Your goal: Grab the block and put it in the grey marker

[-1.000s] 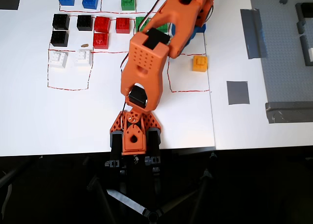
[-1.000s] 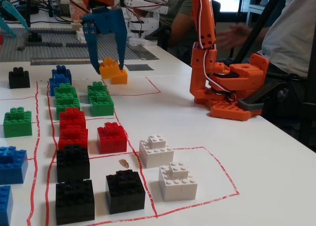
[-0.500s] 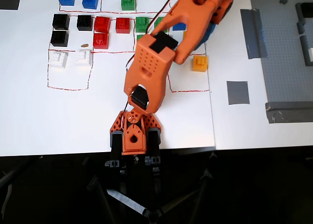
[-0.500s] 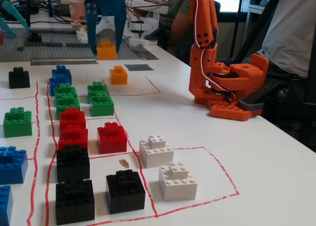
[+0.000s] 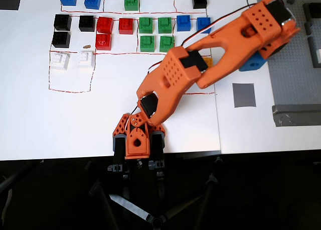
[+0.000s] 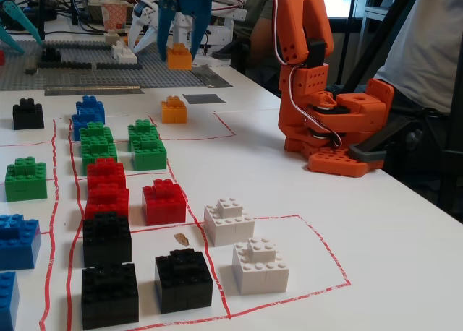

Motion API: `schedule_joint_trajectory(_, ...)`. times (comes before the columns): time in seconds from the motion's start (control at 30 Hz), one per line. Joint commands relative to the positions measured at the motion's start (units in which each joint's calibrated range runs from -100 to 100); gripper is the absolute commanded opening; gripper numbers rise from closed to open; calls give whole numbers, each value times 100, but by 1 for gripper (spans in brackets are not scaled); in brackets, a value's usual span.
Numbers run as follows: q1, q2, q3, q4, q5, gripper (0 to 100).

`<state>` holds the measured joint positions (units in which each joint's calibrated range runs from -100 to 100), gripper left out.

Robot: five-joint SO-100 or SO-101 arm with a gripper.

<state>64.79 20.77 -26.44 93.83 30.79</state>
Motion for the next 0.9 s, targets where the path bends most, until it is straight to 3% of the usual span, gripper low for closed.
schedule_joint_trajectory(0.0,517,-203,-738,-265,278,0)
schedule_joint_trajectory(0.33,1341,687,-1491,-517,772,0)
schedule_joint_trajectory(0.87,1599,1481,-1727,-379,825,0)
